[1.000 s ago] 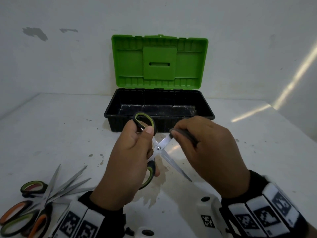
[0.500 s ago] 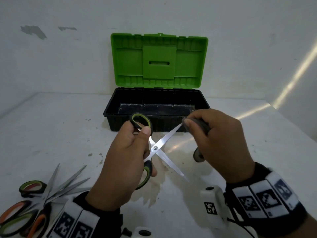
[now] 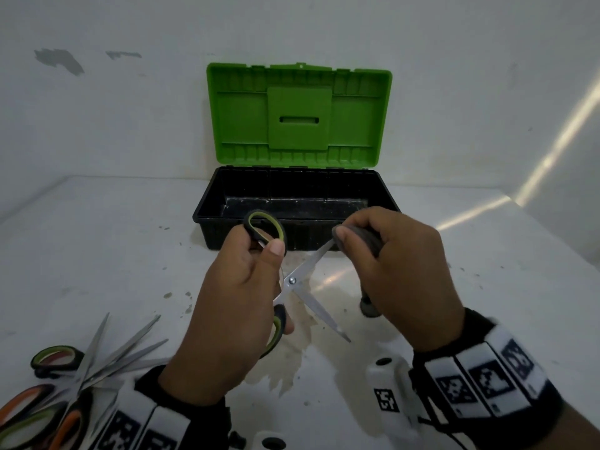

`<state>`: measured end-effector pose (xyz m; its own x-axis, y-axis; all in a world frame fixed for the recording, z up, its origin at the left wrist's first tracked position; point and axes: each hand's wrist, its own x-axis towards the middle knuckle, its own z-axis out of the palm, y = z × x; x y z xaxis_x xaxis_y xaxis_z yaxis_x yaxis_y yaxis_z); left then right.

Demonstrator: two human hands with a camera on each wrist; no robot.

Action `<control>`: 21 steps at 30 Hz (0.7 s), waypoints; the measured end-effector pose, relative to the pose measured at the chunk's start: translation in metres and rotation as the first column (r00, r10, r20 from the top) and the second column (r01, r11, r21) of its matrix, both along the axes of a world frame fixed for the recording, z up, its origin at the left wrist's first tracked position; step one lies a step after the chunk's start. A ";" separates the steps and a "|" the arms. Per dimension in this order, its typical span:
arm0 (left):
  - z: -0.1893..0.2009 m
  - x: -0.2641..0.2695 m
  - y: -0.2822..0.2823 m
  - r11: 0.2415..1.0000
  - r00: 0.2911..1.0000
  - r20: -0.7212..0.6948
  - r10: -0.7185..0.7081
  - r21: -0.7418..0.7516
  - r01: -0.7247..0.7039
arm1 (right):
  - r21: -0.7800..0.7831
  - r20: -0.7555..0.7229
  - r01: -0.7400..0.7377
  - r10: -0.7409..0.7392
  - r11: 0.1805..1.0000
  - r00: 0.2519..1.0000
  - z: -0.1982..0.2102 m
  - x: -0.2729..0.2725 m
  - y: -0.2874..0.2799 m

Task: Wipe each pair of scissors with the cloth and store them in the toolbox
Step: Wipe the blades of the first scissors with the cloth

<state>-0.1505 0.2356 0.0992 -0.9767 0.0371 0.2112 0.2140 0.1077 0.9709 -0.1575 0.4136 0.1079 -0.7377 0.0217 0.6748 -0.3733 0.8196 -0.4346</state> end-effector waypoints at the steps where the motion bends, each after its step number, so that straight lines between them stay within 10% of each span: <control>1: 0.001 0.000 0.000 1.000 1.000 0.000 0.005 0.009 -0.005 | 0.007 -0.004 -0.010 0.010 1.000 1.000 0.001 0.001 -0.001; 12: -0.003 -0.007 0.001 0.997 0.994 0.100 0.042 0.064 -0.049 | -0.168 -0.006 -0.036 0.035 0.985 0.999 0.008 -0.001 0.008; 21: 0.003 -0.006 0.003 0.992 0.974 0.225 -0.017 0.122 -0.011 | 0.181 -0.019 -0.271 0.279 0.945 0.960 0.007 0.009 -0.011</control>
